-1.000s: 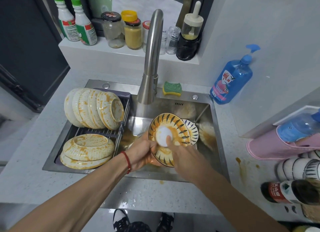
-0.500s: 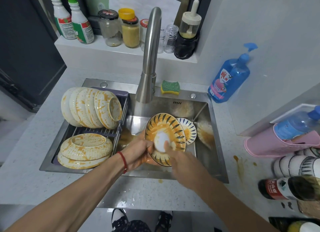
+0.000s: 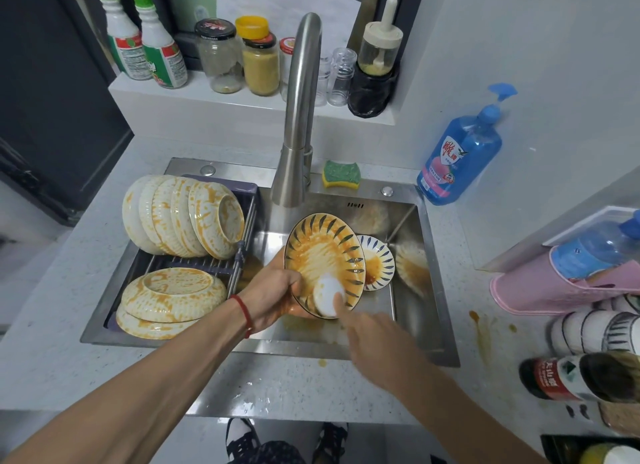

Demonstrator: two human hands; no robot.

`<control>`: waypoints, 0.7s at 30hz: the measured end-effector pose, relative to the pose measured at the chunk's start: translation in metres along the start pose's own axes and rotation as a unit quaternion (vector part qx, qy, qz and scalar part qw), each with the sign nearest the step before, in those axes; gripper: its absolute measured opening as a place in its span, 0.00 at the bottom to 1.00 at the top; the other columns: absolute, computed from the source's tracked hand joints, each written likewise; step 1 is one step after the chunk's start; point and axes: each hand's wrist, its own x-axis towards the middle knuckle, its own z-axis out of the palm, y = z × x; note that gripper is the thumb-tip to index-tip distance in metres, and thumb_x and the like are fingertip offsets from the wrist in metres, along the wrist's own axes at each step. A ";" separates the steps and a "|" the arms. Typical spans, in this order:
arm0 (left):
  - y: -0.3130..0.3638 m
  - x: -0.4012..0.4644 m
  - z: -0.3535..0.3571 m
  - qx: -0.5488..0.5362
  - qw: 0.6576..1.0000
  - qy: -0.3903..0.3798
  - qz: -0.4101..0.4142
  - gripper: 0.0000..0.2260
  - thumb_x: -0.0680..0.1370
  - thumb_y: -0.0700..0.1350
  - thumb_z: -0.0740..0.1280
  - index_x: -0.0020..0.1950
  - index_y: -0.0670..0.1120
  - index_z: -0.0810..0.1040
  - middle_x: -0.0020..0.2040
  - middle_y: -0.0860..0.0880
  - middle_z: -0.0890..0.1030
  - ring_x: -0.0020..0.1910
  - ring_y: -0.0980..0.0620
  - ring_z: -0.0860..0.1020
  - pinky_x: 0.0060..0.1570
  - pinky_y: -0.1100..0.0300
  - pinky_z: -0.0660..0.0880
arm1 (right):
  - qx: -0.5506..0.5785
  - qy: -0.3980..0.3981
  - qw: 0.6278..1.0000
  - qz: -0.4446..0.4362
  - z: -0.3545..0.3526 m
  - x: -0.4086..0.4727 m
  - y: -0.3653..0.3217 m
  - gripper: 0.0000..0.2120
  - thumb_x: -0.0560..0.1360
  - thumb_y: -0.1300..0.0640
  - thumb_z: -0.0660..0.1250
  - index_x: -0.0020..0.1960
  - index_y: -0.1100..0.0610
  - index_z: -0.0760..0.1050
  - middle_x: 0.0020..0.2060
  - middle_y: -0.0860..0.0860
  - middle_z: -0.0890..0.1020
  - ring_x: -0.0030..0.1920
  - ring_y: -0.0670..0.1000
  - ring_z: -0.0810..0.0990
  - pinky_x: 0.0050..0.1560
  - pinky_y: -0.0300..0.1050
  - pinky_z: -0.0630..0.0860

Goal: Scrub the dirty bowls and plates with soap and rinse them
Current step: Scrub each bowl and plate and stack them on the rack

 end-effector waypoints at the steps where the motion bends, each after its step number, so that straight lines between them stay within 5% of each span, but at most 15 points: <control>1: 0.001 -0.001 0.001 0.010 1.000 0.007 0.001 0.36 0.69 0.22 0.51 0.71 0.46 0.73 0.53 0.41 0.83 0.43 0.45 0.85 0.53 0.23 0.76 | 0.003 -0.016 1.000 -0.020 0.004 -0.007 -0.004 0.30 0.86 0.57 0.55 0.83 0.45 0.46 0.42 0.48 0.73 0.40 0.47 0.73 0.39 0.41 0.68; 8: -0.011 0.006 -0.008 -0.015 0.999 0.037 -0.014 0.39 0.67 0.24 0.54 0.73 0.52 0.72 0.66 0.40 0.80 0.60 0.33 0.81 0.47 0.28 0.80 | -0.107 0.085 0.990 0.044 -0.019 0.018 0.043 0.26 0.85 0.51 0.56 0.82 0.44 0.56 0.42 0.48 0.76 0.40 0.48 0.73 0.35 0.40 0.65; 12: -0.011 0.007 -0.018 -0.051 0.993 0.079 -0.070 0.35 0.67 0.30 0.54 0.72 0.48 0.74 0.64 0.38 0.82 0.52 0.33 0.85 0.38 0.36 0.84 | 0.066 0.160 0.985 0.020 -0.008 0.026 0.061 0.30 0.79 0.54 0.70 0.79 0.50 0.66 0.56 0.49 0.80 0.49 0.48 0.76 0.42 0.33 0.68; 15: -0.001 0.007 -0.024 -0.056 0.982 0.066 -0.168 0.27 0.71 0.35 0.53 0.68 0.38 0.76 0.61 0.32 0.82 0.48 0.30 0.85 0.44 0.45 0.84 | 0.136 0.200 0.968 -0.071 -0.002 0.031 0.061 0.36 0.70 0.56 0.81 0.74 0.58 0.72 0.69 0.48 0.72 0.64 0.45 0.71 0.54 0.18 0.63; 18: 0.003 0.009 -0.023 -0.067 0.973 0.039 -0.218 0.25 0.71 0.37 0.53 0.63 0.35 0.79 0.61 0.32 0.82 0.44 0.33 0.85 0.37 0.50 0.86 | 0.189 0.229 0.951 -0.091 -0.004 0.036 0.061 0.33 0.65 0.51 0.84 0.66 0.56 0.77 0.61 0.45 0.79 0.59 0.44 0.76 0.59 0.33 0.75; 19: 0.004 0.009 -0.021 -0.067 0.972 0.025 -0.223 0.25 0.71 0.37 0.53 0.62 0.34 0.81 0.61 0.32 0.82 0.44 0.33 0.85 0.37 0.50 0.86 | 0.207 0.234 0.947 -0.078 -0.007 0.037 0.062 0.30 0.64 0.49 0.85 0.62 0.55 0.79 0.56 0.45 0.82 0.55 0.46 0.80 0.55 0.40 0.79; 21: 0.006 0.010 -0.016 -0.069 0.976 -0.003 -0.206 0.25 0.73 0.41 0.55 0.63 0.33 0.81 0.62 0.31 0.80 0.50 0.31 0.84 0.45 0.45 0.85 | 0.241 0.253 0.935 -0.060 -0.013 0.035 0.062 0.24 0.62 0.48 0.86 0.51 0.54 0.80 0.45 0.44 0.83 0.47 0.43 0.81 0.46 0.38 0.80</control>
